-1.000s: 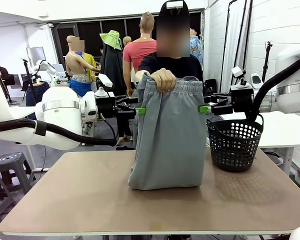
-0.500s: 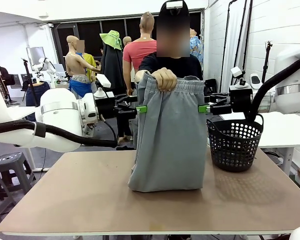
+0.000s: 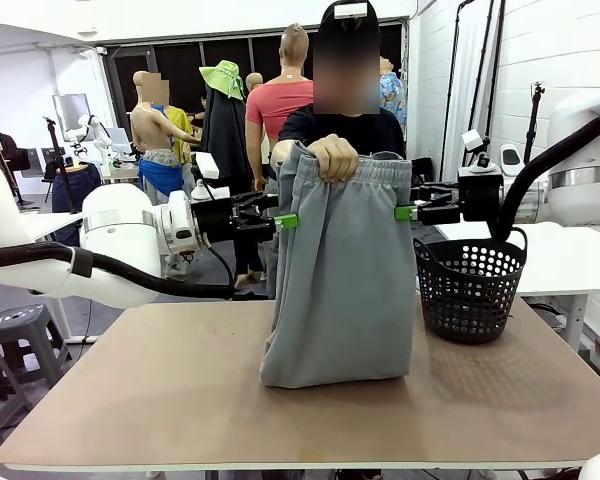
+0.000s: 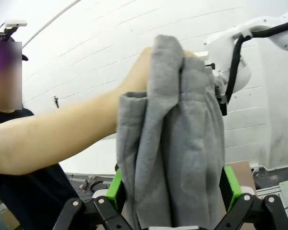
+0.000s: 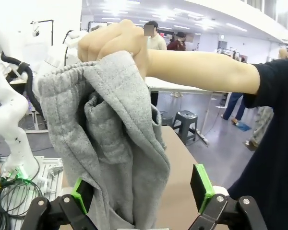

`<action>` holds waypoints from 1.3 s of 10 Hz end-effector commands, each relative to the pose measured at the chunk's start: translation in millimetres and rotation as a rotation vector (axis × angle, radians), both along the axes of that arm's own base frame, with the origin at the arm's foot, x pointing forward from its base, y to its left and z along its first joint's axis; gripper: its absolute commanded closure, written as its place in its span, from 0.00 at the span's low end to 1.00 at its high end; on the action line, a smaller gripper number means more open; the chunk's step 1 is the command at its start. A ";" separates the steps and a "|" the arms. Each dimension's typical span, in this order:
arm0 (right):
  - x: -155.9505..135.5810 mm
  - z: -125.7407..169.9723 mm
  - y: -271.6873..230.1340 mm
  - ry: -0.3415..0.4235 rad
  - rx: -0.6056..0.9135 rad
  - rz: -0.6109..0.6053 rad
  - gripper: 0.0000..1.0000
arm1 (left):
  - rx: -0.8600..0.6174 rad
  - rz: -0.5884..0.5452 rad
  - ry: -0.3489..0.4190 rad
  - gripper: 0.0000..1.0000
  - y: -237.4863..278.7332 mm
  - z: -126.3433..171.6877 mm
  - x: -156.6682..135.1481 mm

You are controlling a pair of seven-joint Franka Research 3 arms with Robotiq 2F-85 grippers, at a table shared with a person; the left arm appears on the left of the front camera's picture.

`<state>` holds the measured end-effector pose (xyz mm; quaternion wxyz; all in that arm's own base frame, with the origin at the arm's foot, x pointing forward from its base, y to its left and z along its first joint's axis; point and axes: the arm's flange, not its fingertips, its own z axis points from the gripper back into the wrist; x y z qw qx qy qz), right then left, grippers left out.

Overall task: Fold the training pants.
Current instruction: Release the ends of the Training pants and then grab the overlapped ends.

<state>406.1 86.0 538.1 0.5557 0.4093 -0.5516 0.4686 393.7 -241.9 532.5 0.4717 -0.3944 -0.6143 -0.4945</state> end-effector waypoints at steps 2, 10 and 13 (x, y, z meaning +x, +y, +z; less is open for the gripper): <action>8.7 -6.2 -4.5 0.098 0.115 0.203 0.00 | -0.006 -0.099 0.008 0.00 7.0 4.8 3.6; 1.8 -0.5 14.8 0.100 0.047 0.315 0.00 | 0.056 -0.154 0.052 0.00 -8.5 10.6 0.8; -8.9 -3.6 17.9 0.140 0.021 0.381 0.00 | 0.073 -0.180 0.113 0.00 -16.0 10.0 -1.3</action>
